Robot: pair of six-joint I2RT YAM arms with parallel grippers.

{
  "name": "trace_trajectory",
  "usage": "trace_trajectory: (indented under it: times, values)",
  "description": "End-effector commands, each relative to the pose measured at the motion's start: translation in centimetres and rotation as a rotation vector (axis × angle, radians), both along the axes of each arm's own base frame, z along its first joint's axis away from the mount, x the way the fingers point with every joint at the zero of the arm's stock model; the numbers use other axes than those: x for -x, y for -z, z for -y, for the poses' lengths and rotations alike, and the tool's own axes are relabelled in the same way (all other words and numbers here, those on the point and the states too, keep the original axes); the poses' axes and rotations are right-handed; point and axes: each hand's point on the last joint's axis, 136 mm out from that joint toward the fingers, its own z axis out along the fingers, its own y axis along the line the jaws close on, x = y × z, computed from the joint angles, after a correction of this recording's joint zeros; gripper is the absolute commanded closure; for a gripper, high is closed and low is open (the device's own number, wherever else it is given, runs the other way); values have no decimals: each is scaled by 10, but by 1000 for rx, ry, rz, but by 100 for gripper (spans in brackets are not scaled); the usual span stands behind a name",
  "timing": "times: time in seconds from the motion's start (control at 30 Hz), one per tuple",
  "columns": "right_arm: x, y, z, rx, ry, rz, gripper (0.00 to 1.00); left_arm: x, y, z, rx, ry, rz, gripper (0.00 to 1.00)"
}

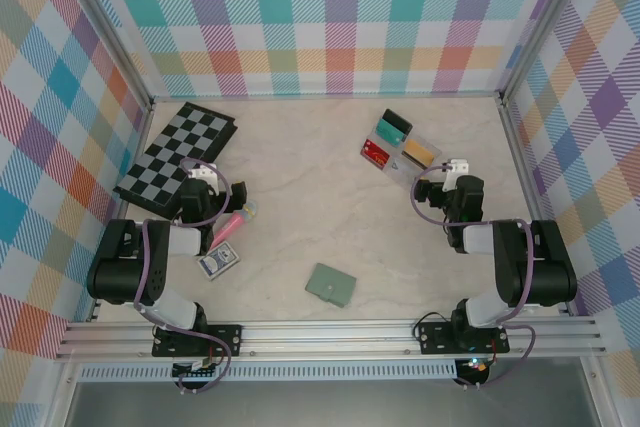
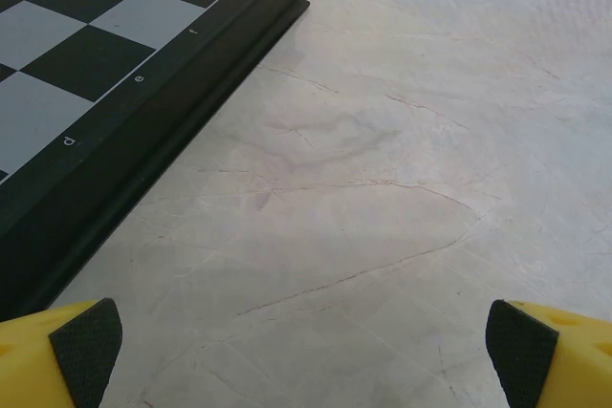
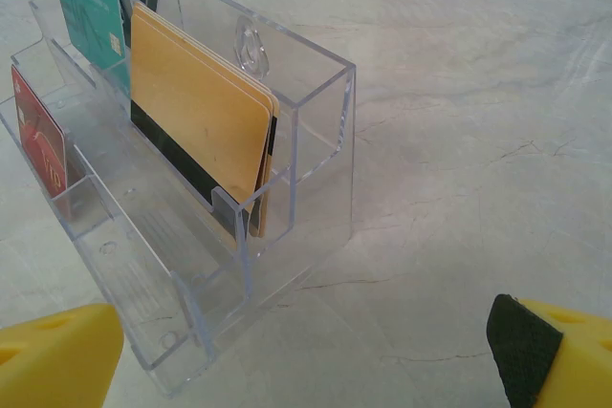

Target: Take the credit cards out of the card holder

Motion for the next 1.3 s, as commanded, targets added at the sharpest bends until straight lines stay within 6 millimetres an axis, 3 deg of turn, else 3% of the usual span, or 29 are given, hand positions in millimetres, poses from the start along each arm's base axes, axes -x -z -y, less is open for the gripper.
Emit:
trace_trajectory:
  times: [0.0, 0.63, 0.73, 0.97, 1.17, 1.27]
  values:
    - [-6, -9, -1, -10, -13, 28, 0, -6, -8, 3, 5, 0, 26, 0]
    - [-7, -10, -3, -9, -25, 27, 0, -6, -8, 3, 6, 0, 27, 0]
    - [-7, -21, -7, -10, -50, 14, 0, -6, -10, -2, 3, -30, 26, 0]
    - [9, -53, 17, -24, 111, -29, 0, 1, -40, -17, 19, -137, -18, 0]
    - [36, -87, 32, -160, 273, -76, 0, 14, -81, -3, 155, -119, -84, 0]
    - [49, -101, 26, -239, 283, -142, 0, 23, -102, 0, 218, -132, -97, 0]
